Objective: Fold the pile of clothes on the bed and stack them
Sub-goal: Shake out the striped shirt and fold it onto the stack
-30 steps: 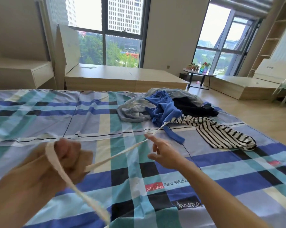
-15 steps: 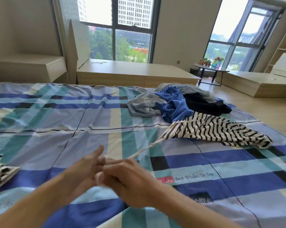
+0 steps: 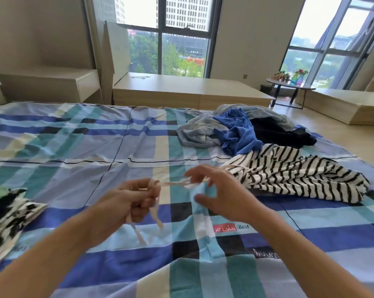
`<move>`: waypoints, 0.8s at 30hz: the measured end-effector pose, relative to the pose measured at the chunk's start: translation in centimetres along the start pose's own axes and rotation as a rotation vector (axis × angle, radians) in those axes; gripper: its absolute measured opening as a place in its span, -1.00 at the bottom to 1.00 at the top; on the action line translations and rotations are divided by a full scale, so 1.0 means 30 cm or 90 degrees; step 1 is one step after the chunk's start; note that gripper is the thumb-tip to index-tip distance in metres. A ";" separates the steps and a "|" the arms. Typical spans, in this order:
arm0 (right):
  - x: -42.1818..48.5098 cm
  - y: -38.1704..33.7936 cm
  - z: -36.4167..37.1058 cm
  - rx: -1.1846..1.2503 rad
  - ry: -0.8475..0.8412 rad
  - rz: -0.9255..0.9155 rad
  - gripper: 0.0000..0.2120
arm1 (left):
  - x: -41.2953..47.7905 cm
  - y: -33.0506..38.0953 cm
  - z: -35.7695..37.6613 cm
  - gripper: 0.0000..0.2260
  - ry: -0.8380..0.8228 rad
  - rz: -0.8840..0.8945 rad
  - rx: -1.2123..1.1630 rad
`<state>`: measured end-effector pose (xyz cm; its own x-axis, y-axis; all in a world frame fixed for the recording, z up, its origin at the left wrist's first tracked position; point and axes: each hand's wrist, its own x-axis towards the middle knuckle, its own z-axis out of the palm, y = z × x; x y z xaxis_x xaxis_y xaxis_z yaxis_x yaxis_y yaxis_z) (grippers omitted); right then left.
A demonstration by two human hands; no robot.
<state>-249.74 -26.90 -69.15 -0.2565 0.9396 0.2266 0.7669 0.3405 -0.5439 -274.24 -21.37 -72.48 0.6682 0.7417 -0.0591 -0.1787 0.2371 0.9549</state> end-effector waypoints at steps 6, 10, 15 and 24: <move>0.013 0.409 0.048 -0.301 0.018 0.381 -0.26 | -0.047 0.139 -0.239 -0.78 -0.063 0.143 -0.175; 0.029 0.413 0.079 -0.212 0.059 0.406 -0.86 | -0.070 0.158 -0.318 -0.83 0.034 0.090 -0.163; 0.055 0.158 0.116 -0.059 0.060 0.251 -0.72 | -0.026 0.047 -0.253 -0.96 0.384 0.135 0.315; 0.022 -0.131 0.228 0.195 0.046 -0.015 -0.67 | -0.030 -0.072 0.018 -0.64 0.080 0.213 0.647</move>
<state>-256.94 -27.38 -72.39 -0.2209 0.9304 0.2924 0.5452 0.3664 -0.7540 -274.06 -22.90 -74.33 0.6076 0.7446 0.2763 0.3830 -0.5794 0.7194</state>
